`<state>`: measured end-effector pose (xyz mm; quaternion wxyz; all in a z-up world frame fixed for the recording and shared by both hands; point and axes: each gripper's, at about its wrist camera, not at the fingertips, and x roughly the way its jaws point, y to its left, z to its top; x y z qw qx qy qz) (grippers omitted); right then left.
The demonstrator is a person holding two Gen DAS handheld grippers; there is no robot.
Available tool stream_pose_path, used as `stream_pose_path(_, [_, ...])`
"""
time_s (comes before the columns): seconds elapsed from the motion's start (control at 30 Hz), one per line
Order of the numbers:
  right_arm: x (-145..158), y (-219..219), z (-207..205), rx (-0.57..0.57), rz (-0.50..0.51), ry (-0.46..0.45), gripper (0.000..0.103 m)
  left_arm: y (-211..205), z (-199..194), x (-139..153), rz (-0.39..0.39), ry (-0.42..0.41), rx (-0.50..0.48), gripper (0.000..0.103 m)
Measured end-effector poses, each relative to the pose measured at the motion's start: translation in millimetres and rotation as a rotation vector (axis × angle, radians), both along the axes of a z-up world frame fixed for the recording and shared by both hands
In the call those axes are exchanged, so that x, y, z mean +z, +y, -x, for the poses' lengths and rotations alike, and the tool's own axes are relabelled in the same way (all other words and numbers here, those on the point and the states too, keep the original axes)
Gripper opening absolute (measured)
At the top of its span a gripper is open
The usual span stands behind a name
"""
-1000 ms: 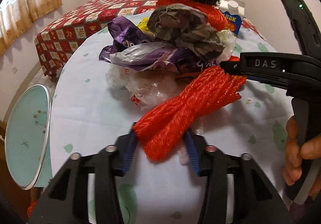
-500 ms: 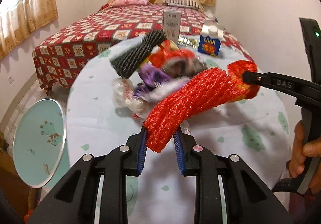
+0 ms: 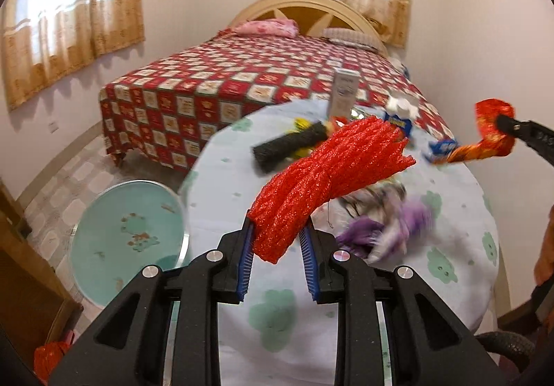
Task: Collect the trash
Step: 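Carry both items over the teal bin and open both tools to drop them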
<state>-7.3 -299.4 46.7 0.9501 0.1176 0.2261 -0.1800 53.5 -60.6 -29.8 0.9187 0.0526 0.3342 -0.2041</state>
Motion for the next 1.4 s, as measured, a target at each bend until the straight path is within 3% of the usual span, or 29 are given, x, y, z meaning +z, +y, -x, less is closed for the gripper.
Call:
stream_pose_path(0.1, [14, 3, -1, 0.004, 0.011, -0.034, 0.01, 12, 0, 5, -0.002, -0.013, 0.032, 0.025])
stream_pose_path(0.23, [23, 17, -15, 0.076, -0.047, -0.054, 0.01, 31, -4, 11, 0.013, -0.02, 0.079, 0.025])
stream_pose_path(0.53, [8, 111, -66, 0.286, -0.112, -0.028, 0.01, 99, -14, 8, -0.003, -0.023, 0.258, 0.025])
stream_pose_path(0.93, [-35, 230, -128, 0.513, -0.144, 0.073, 0.01, 180, -42, -18, -0.049, 0.025, 0.473, 0.025])
stream_pose_path(1.4, [-106, 290, -183, 0.62, -0.184, 0.275, 0.01, 184, -82, -73, -0.128, 0.161, 0.527, 0.025])
